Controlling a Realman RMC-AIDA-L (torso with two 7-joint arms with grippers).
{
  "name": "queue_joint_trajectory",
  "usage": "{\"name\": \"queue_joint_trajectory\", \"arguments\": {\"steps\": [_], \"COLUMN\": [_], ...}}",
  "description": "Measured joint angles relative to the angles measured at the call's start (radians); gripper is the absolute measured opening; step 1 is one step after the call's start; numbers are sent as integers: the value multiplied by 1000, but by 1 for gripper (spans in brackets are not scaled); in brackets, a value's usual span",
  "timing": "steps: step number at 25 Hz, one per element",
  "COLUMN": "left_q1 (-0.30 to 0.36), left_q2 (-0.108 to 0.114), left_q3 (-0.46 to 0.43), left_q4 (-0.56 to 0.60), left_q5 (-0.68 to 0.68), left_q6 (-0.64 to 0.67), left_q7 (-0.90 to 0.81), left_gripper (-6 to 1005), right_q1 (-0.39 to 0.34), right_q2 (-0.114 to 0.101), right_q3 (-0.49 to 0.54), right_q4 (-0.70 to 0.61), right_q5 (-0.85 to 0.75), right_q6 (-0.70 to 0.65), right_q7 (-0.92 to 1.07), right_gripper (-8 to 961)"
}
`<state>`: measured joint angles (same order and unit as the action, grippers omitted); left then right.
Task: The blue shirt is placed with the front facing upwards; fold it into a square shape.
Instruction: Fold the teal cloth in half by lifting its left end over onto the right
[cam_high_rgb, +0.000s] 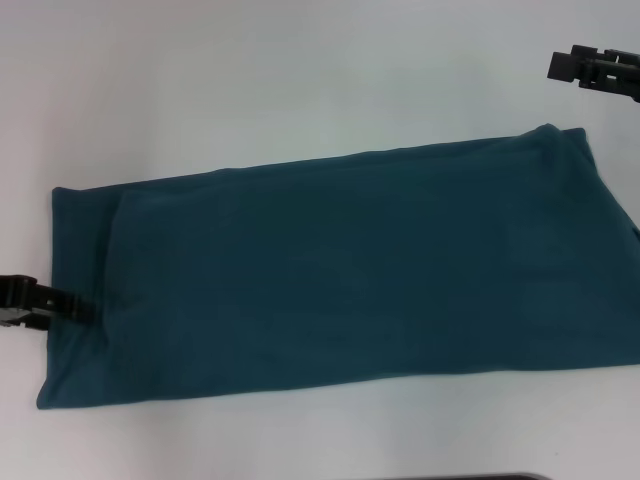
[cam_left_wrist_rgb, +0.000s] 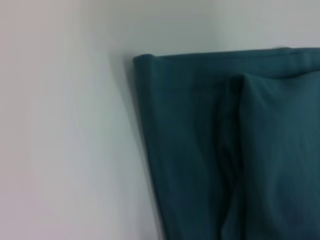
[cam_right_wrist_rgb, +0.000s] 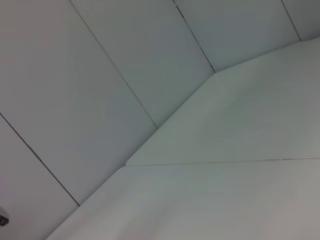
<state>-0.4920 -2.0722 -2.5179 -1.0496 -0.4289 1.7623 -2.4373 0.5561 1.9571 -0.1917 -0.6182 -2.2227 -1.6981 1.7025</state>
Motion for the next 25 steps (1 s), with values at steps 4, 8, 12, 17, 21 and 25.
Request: {"name": "queue_joint_trajectory", "arguments": {"steps": [4, 8, 12, 17, 21, 25], "left_q1": [-4, -6, -16, -30, -42, -46], "left_q2": [-1, -5, -12, -13, -13, -7], "left_q3": [6, 33, 36, 38, 38, 39], "left_q4": [5, 5, 5, 5, 5, -2], "left_q5": [0, 0, 0, -8, -6, -3], "left_q6": [3, 5, 9, 15, 17, 20], "left_q7": [2, -1, -1, 2, 2, 2], "left_gripper": [741, 742, 742, 742, 741, 739], "right_q1": [0, -1, -1, 0, 1, 1], "right_q2": [0, -1, -2, -3, -3, -3], "right_q3": [0, 0, 0, 0, 0, 1], "right_q4": [0, 0, 0, 0, 0, 0], "right_q5": [0, 0, 0, 0, 0, 0], "right_q6": [0, -1, -1, -3, -6, -6], "right_q7": [0, 0, 0, 0, 0, 0], "right_gripper": [858, 858, 858, 858, 858, 858]}}
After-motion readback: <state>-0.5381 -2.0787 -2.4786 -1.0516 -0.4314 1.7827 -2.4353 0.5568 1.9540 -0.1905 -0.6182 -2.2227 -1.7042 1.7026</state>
